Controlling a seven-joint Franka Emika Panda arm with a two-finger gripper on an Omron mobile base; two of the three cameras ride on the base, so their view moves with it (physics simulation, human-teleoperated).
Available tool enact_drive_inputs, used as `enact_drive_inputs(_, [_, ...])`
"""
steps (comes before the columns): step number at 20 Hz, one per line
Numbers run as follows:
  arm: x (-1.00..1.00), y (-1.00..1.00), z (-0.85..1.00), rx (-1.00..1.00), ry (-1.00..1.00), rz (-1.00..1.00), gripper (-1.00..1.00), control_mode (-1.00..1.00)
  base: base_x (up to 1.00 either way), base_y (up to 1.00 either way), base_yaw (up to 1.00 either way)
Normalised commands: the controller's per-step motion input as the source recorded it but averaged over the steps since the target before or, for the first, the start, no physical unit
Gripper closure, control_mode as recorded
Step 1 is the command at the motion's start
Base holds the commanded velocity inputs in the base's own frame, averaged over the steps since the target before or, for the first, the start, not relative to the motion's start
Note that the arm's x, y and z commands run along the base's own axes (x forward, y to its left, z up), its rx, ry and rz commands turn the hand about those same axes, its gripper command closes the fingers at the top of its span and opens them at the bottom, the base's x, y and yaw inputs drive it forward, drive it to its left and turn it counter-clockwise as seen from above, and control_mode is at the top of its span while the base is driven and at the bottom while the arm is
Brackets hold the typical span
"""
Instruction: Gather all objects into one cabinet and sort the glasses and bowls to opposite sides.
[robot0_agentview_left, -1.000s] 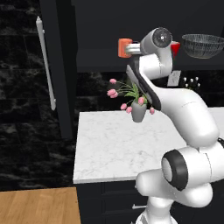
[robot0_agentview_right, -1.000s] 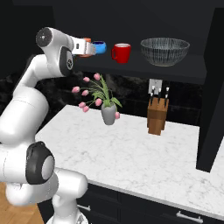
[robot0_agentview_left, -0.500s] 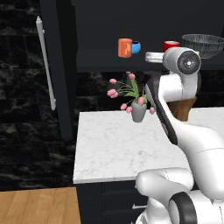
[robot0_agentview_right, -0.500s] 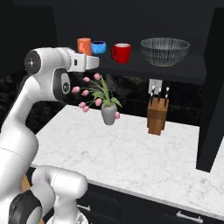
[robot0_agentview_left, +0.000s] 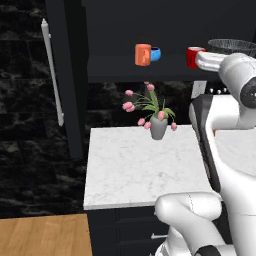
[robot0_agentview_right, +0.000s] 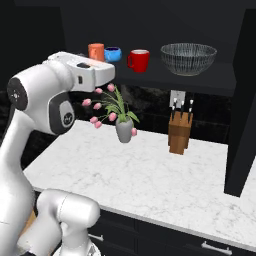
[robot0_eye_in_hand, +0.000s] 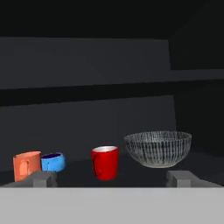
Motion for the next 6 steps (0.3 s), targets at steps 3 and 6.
enact_drive_inputs(3, [-1.0, -0.14, 0.55, 0.0, -0.17, -0.06, -1.0, -1.0, 0.0, 0.0, 0.0])
enact_drive_inputs(6, [-1.0, -0.07, 0.45, 0.0, -0.16, -0.05, -1.0, -1.0, 0.0, 0.0, 0.0])
